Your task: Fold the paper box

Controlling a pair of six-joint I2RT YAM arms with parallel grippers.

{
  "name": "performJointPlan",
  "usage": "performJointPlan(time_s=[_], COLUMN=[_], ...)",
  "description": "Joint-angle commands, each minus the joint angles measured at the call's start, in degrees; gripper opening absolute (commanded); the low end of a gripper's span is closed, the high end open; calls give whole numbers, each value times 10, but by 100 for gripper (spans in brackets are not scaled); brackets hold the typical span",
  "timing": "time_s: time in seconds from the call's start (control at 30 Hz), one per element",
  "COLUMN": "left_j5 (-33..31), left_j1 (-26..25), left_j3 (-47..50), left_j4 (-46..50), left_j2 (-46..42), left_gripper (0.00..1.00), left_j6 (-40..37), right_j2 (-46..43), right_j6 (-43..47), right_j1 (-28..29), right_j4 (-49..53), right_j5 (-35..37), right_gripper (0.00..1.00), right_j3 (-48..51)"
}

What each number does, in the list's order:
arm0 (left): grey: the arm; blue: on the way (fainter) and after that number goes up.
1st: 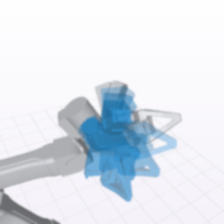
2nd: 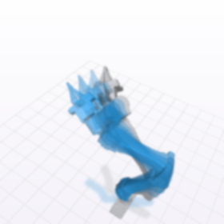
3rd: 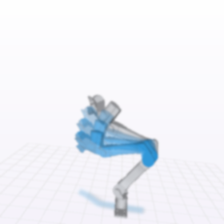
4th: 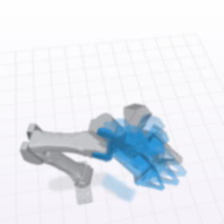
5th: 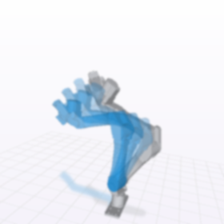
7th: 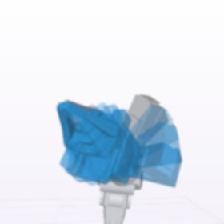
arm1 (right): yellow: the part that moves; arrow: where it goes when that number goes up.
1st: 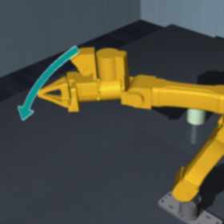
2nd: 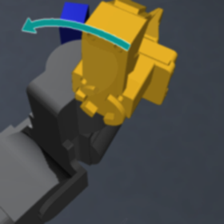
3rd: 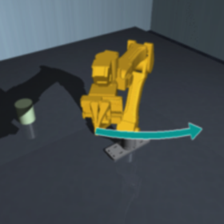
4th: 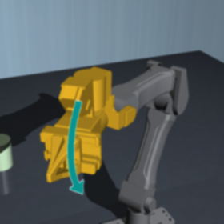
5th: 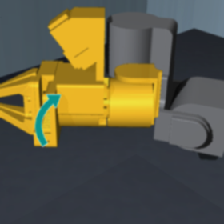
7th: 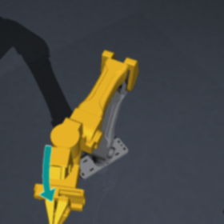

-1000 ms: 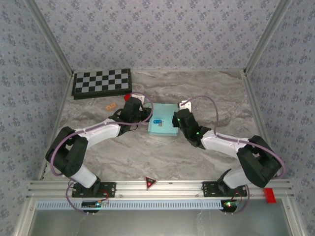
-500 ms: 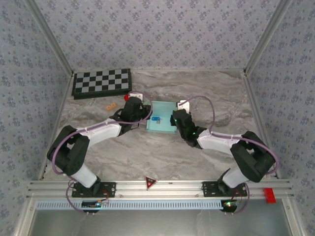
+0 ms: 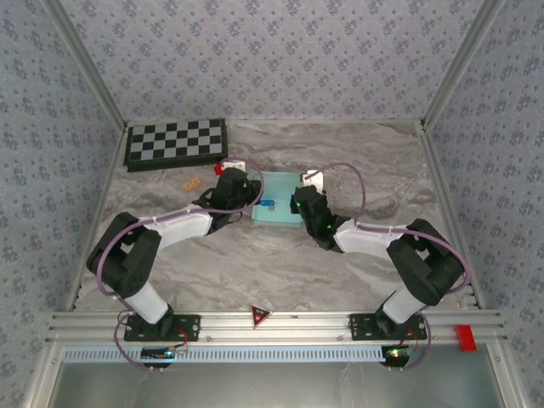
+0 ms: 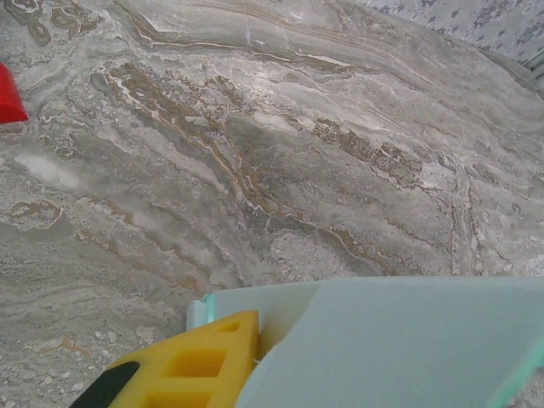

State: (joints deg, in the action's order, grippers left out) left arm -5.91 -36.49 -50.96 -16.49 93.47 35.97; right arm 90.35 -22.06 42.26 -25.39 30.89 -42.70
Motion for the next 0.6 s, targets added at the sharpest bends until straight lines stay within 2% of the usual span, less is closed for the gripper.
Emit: performJointPlan(time_s=[0.0, 0.57], left_j5=[9, 0], left_j1=[-7, -22], left_j3=[-3, 44], left_j4=[-27, -73], left_j2=[7, 0], left_gripper=[20, 18], left_j6=[8, -2], right_j2=[11, 33], right_j6=[-8, 4], right_j1=[2, 14], right_j4=[-32, -105], right_j5=[0, 23], right_gripper=[11, 9], right_j3=[-24, 2])
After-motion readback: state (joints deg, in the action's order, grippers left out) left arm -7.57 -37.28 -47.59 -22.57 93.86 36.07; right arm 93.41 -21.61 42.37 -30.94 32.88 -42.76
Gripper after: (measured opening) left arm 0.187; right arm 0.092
